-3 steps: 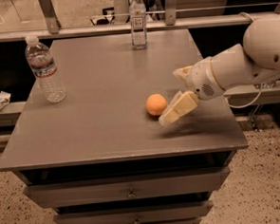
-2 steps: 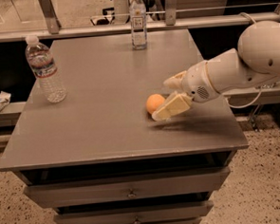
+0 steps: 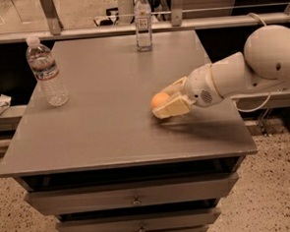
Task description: Pick orange
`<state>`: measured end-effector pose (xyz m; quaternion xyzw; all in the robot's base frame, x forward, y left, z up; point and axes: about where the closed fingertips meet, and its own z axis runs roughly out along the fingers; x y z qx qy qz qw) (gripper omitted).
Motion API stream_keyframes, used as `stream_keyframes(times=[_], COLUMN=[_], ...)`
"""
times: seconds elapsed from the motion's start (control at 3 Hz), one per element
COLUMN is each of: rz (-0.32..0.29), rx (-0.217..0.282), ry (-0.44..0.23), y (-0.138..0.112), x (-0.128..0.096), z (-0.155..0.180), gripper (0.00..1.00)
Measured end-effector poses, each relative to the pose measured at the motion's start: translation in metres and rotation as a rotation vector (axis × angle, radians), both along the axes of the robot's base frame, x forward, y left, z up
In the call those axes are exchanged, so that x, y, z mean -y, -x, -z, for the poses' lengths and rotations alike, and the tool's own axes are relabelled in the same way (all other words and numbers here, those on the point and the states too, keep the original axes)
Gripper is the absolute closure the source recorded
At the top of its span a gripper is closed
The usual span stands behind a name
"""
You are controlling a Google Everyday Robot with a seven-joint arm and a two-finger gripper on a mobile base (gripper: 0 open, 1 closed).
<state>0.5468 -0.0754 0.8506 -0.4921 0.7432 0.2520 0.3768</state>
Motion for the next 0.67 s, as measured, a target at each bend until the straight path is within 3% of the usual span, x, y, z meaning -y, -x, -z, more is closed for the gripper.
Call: stream_keyframes(times=[0.33,0.67], rz=[-0.007,-0.007], rx=[0.048,0.048], ry=[-0.053,-0.053], y=[-0.0003,-0.0003], x=[0.0093,0.0092], z=[-0.0306,-0.0306], gripper=[1.0,1.0])
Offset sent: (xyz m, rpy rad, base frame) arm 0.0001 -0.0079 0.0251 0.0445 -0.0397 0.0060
